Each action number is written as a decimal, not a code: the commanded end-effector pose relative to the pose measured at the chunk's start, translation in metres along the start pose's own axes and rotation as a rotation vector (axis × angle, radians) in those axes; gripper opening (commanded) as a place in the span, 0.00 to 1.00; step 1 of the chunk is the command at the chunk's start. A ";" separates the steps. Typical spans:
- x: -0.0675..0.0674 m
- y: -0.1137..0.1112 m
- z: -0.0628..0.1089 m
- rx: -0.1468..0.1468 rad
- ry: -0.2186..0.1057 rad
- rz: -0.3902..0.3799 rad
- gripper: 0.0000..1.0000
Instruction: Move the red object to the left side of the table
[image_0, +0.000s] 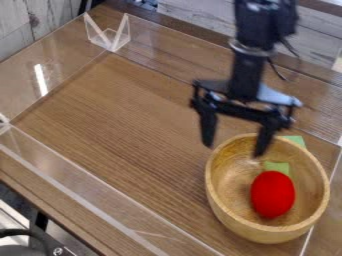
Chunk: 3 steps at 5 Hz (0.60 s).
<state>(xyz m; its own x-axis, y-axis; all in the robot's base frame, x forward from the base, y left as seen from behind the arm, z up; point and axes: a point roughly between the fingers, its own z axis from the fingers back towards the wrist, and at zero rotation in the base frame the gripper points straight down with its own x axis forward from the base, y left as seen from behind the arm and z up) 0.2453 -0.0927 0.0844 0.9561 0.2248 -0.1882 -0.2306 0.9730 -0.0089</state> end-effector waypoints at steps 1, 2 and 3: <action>-0.012 -0.032 0.004 -0.057 -0.060 0.050 1.00; -0.020 -0.052 -0.008 -0.083 -0.071 0.063 1.00; -0.025 -0.057 -0.011 -0.104 -0.090 0.146 1.00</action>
<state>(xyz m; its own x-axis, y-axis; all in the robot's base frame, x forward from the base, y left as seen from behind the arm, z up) 0.2298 -0.1516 0.0675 0.9165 0.3771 -0.1335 -0.3868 0.9205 -0.0551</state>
